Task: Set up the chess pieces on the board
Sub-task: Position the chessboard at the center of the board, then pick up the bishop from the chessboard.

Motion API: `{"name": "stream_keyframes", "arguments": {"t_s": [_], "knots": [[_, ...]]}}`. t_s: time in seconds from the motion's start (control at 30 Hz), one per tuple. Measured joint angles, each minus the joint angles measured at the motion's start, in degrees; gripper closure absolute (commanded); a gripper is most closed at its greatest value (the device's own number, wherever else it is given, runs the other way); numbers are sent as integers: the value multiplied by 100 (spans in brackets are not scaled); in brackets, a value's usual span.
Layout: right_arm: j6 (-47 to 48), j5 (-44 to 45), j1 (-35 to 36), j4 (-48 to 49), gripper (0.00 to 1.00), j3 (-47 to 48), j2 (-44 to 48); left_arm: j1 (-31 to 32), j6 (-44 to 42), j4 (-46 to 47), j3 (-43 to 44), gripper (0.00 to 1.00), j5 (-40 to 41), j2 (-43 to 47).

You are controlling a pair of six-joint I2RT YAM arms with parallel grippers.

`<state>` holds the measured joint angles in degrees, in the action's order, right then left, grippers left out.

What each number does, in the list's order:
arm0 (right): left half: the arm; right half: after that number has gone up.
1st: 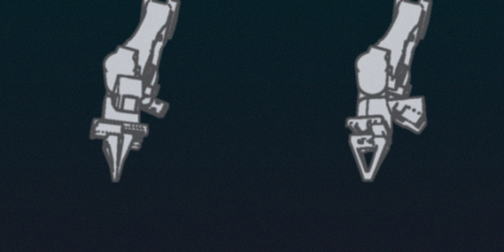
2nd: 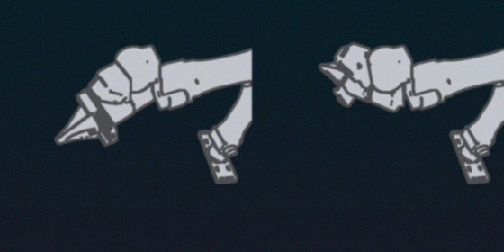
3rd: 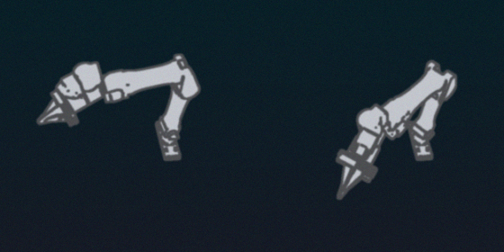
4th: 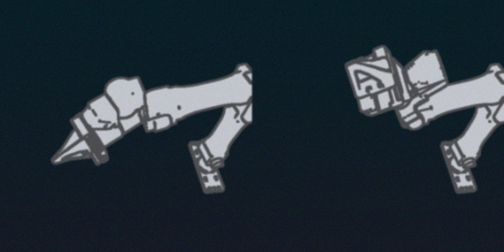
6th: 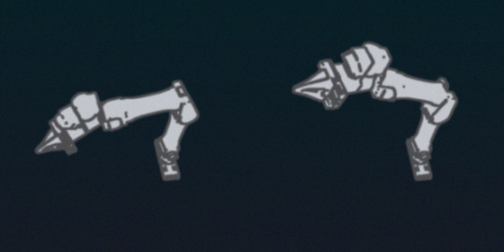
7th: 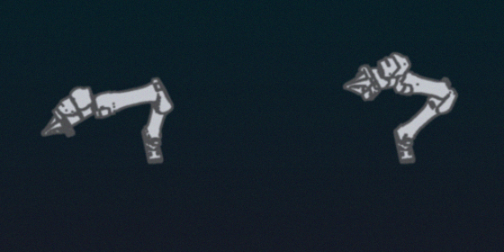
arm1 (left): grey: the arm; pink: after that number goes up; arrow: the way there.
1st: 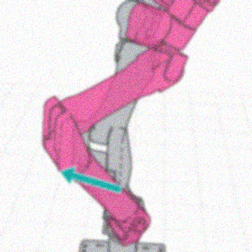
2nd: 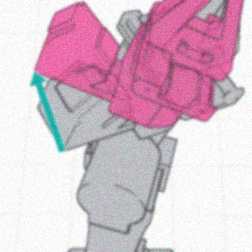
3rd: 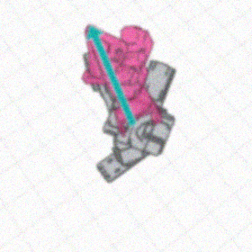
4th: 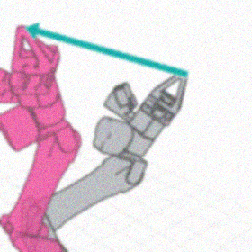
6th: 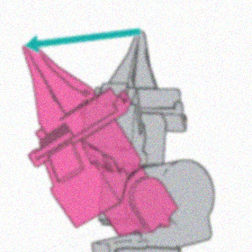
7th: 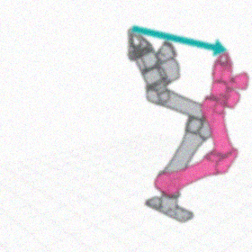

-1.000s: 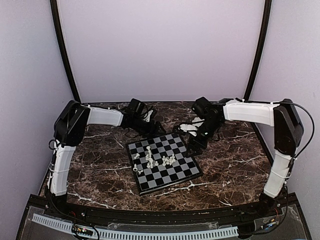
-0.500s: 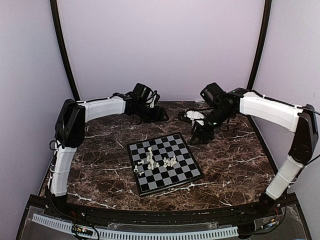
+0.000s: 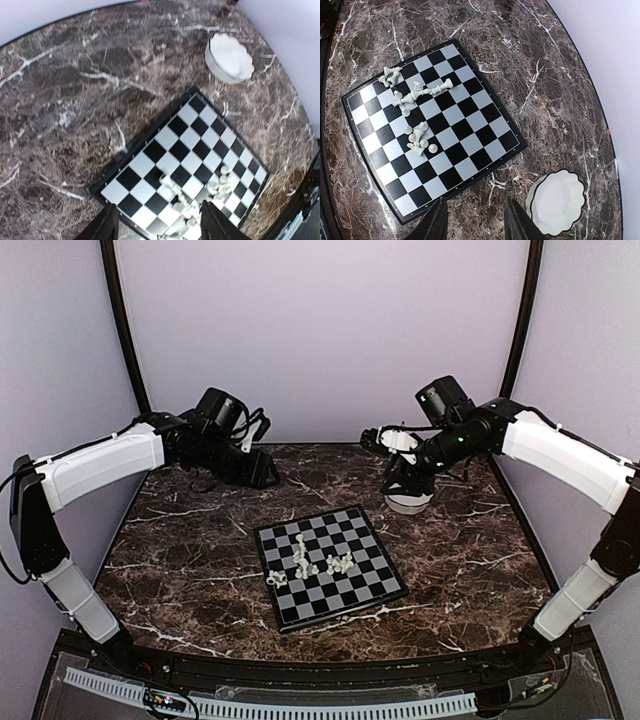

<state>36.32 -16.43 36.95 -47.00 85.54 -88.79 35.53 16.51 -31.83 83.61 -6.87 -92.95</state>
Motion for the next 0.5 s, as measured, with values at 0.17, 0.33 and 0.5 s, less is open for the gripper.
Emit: {"name": "stream_keyframes", "arguments": {"t_s": [0.17, 0.33, 0.5], "knots": [[94, 7, 122, -151, 65, -9, 7, 4, -286, -437, -756, 45, -358, 46], [142, 22, 153, -437, 67, 9, 4, 31, -94, -804, -1314, 47, -455, 494], [116, -199, 131, -251, 66, -463, 236, 337, 938, -964, -1633, 47, -256, 1102]]}}
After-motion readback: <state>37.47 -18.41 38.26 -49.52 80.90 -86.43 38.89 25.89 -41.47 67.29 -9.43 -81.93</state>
